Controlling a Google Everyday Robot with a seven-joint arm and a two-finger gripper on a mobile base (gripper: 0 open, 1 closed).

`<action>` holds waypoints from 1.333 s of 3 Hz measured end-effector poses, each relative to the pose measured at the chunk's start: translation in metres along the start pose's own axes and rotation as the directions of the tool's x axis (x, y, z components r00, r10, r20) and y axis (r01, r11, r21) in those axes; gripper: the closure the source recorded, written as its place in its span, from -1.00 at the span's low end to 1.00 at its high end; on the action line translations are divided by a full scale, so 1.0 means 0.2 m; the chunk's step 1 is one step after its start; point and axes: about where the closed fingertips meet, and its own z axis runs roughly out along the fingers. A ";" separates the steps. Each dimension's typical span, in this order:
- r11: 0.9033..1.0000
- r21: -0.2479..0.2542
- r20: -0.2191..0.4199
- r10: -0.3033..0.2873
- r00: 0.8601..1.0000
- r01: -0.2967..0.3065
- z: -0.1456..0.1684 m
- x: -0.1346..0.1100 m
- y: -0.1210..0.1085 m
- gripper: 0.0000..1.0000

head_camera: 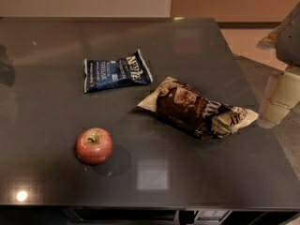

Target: Pick brown chip bag

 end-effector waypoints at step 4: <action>0.997 -0.060 0.053 0.050 0.997 -0.046 0.07 -0.11 -0.10 -1.00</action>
Offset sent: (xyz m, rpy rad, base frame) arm 0.0035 -0.0004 -0.0013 0.0058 0.0327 -0.0187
